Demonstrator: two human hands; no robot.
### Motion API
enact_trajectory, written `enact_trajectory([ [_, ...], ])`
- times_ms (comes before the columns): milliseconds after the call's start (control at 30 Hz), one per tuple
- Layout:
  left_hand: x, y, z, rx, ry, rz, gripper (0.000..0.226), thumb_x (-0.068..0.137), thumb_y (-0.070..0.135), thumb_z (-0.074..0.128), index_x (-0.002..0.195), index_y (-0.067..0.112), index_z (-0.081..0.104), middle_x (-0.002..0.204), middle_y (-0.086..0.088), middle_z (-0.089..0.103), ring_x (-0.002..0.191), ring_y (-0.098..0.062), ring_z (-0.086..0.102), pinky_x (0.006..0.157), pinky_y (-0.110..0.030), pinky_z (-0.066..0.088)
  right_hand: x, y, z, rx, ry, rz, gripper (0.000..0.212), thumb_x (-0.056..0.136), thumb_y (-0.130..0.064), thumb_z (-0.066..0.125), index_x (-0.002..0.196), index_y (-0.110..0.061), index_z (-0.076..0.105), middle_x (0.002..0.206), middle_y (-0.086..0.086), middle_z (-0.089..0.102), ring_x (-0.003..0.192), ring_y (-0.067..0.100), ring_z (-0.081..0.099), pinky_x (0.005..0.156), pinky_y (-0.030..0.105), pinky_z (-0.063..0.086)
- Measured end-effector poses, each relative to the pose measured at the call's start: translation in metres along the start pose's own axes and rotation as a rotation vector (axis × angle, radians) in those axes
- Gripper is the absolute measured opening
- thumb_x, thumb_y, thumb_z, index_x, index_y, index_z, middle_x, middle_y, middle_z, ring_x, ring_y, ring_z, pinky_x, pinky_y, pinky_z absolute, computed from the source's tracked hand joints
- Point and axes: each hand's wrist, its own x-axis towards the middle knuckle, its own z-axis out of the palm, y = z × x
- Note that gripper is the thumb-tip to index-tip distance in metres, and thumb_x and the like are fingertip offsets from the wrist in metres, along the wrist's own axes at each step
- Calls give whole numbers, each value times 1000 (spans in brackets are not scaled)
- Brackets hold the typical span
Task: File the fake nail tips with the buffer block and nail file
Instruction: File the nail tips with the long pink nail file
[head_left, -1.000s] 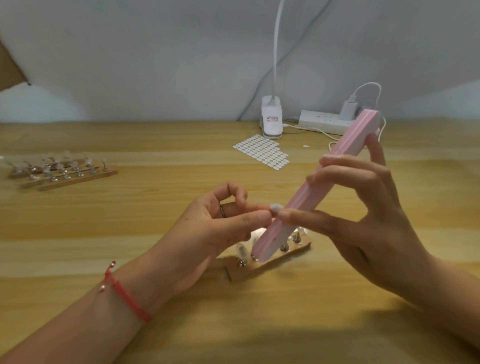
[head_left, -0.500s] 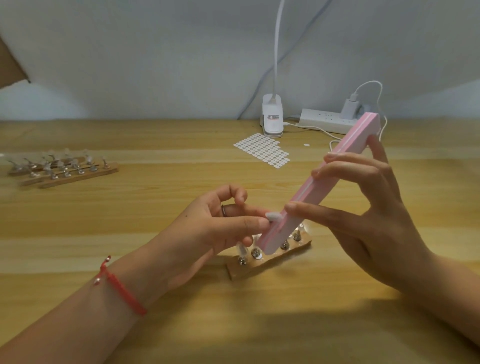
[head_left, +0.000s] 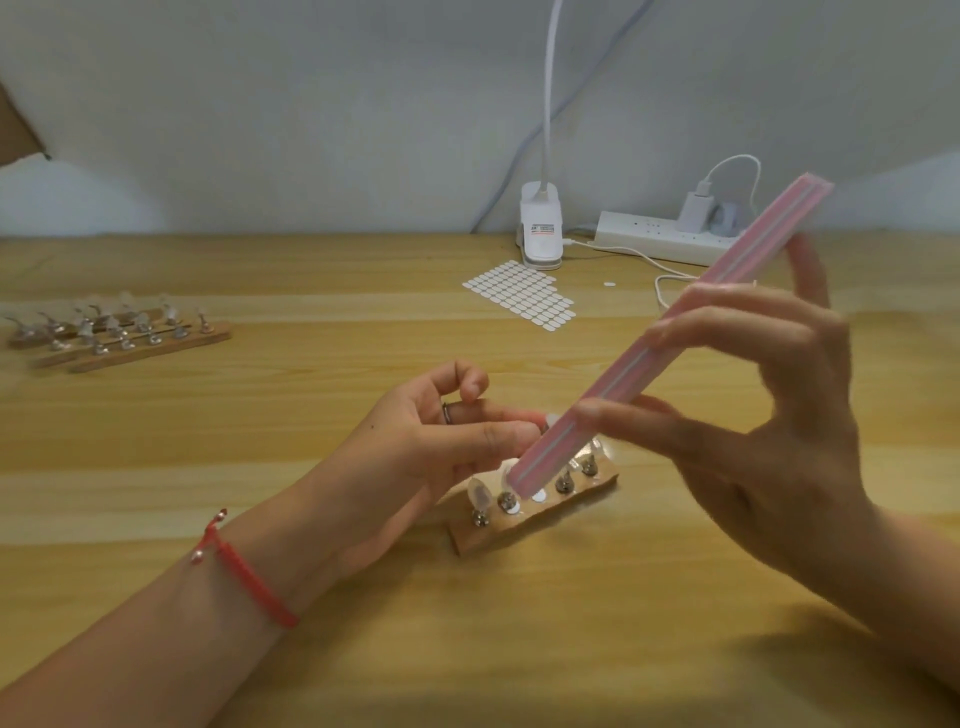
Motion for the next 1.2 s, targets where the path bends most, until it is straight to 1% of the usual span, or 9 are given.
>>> enact_trajectory([
  [200, 1, 1, 1, -18, -12, 44, 44, 63, 2, 73, 80, 16, 35, 76, -5, 73, 63, -12, 68, 60, -18, 53, 6, 6, -3, 7, 36, 9, 32, 88, -19, 76, 115, -33, 67, 117, 6, 50, 116, 25, 50, 107, 73, 25],
  [333, 0, -1, 4, -38, -55, 32, 42, 69, -2, 69, 80, 16, 32, 72, -2, 71, 58, -9, 65, 54, -15, 49, 1, -10, 5, 44, -6, -61, 41, 86, -17, 80, 120, -32, 63, 118, 4, 50, 118, 23, 50, 111, 71, 23],
  [433, 2, 0, 1, -39, -33, 60, 49, 63, -2, 77, 78, 17, 34, 77, -6, 72, 67, -12, 67, 61, -16, 51, 8, 6, -1, 42, -3, 1, 26, 90, -19, 75, 113, -30, 72, 118, 7, 48, 118, 26, 49, 111, 69, 23],
  [600, 2, -3, 4, -79, -79, 29, 47, 65, 4, 73, 81, 17, 30, 66, 2, 68, 54, -7, 61, 53, -14, 46, 0, -13, 9, 93, -37, -79, 59, 82, -17, 83, 132, -32, 56, 121, 3, 47, 121, 22, 49, 115, 64, 22],
  [733, 3, 0, 2, -74, -50, 63, 46, 62, 7, 74, 79, 18, 33, 76, -4, 72, 60, -8, 63, 56, -15, 46, 8, 10, -3, 35, -31, 3, 26, 95, -17, 66, 117, -31, 69, 122, 7, 49, 119, 28, 46, 110, 69, 24],
  [867, 2, -2, 5, -63, -77, 58, 47, 63, 8, 71, 80, 17, 29, 64, 3, 67, 52, -4, 60, 49, -12, 43, -1, -16, 7, 83, -88, -150, 34, 93, -19, 72, 124, -33, 67, 125, 1, 52, 123, 24, 48, 110, 71, 25],
  [1000, 3, 0, 3, -22, -65, 75, 48, 65, 1, 74, 79, 18, 31, 72, -1, 71, 59, -8, 63, 57, -15, 47, 11, 6, -6, 39, -15, 16, 23, 96, -17, 64, 114, -30, 71, 120, 5, 51, 120, 28, 46, 108, 71, 26],
  [1100, 2, -2, 6, -35, -83, 72, 49, 65, 0, 71, 80, 16, 28, 63, 2, 68, 52, -4, 60, 51, -12, 45, 0, -19, 6, 118, -72, -93, 35, 89, -17, 76, 121, -29, 71, 124, 0, 53, 123, 23, 48, 110, 70, 27],
  [1200, 3, -1, 3, -45, -64, 76, 46, 64, 8, 72, 80, 17, 30, 67, 0, 69, 55, -6, 61, 53, -13, 45, 7, -1, -2, 69, -66, -45, 34, 95, -16, 66, 125, -32, 69, 123, 3, 52, 123, 25, 47, 111, 68, 26],
])
